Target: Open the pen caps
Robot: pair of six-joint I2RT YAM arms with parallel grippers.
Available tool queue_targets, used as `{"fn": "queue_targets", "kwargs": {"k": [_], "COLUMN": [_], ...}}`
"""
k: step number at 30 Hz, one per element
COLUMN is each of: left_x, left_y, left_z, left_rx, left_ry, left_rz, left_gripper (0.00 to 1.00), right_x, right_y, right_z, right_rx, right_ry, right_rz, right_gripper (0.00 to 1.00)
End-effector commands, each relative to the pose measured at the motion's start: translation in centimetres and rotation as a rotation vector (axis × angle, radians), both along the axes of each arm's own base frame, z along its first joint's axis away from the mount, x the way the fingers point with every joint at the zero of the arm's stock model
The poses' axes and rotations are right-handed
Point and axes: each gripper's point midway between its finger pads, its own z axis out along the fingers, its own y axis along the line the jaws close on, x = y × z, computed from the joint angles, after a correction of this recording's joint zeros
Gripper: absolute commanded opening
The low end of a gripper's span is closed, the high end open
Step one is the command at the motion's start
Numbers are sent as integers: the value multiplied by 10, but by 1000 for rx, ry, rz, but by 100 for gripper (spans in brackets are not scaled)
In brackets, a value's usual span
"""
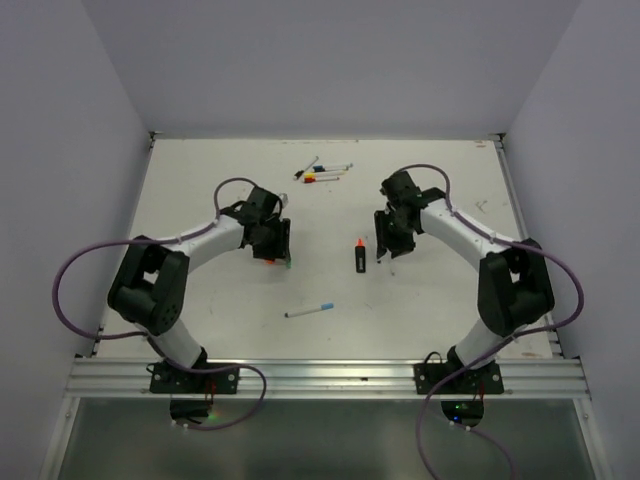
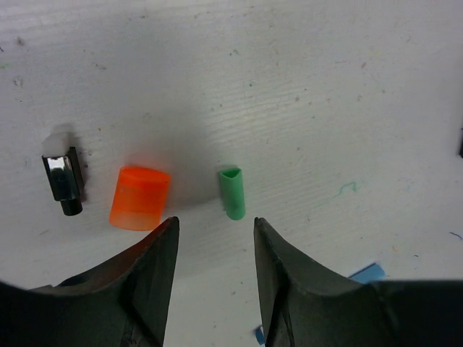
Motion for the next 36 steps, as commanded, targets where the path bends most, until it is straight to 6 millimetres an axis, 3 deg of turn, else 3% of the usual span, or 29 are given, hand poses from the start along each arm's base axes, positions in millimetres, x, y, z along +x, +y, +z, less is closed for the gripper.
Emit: {"fn": "queue_targets", "kwargs": {"k": [1, 5, 10, 14, 19, 29, 34, 36], "left_x": [0, -12, -25, -41, -65, -105, -118, -120], "left_y": [-4, -3, 9, 29, 48, 87, 88, 89], "left_z": [39, 68, 101, 112, 117, 119, 116, 118], "left_rx": [-75, -127, -157, -154, -157, -84, -124, -138], "left_ry": [-74, -117, -167, -165, -164, -180, -168, -176], "left_rz": [6, 24, 94, 197, 309, 439, 463, 479], "left_gripper": [49, 51, 54, 56, 59, 65, 65, 65], "right_x": [-26, -64, -84, -89, -92, -118, -121, -123], "right_y": [43, 101, 136, 163, 181, 214, 210, 206], "right_z": [41, 55, 42, 37, 14, -24, -37, -42], "right_rx": [91, 177, 133, 143, 88, 38, -6, -25], "right_ry": [-54, -99, -85, -105, -90, -80, -85, -80], "right_rz": [153, 417, 615, 724, 809, 945, 963, 963], "right_gripper": [44, 45, 45, 46, 54, 54, 53, 48]}}
